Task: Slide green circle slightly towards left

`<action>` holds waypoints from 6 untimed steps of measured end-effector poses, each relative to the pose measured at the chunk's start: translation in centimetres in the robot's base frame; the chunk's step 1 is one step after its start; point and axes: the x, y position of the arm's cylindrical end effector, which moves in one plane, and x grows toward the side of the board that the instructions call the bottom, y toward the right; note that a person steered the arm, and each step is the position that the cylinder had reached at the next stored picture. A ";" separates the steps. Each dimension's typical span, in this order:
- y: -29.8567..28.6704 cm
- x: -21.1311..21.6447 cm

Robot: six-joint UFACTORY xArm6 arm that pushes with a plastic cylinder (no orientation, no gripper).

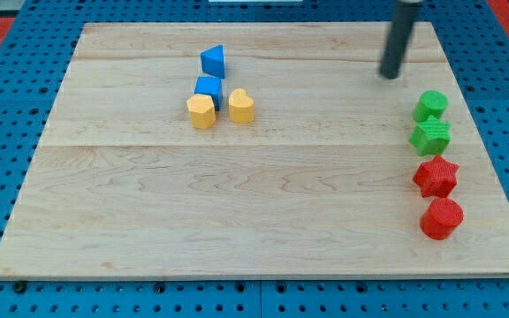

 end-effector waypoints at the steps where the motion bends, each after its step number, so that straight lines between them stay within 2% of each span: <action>1: 9.8 -1.4; 2: 10.6 0.2; 3: 10.6 9.8; 4: 6.8 12.4; 5: 4.1 9.5; 6: -5.5 8.6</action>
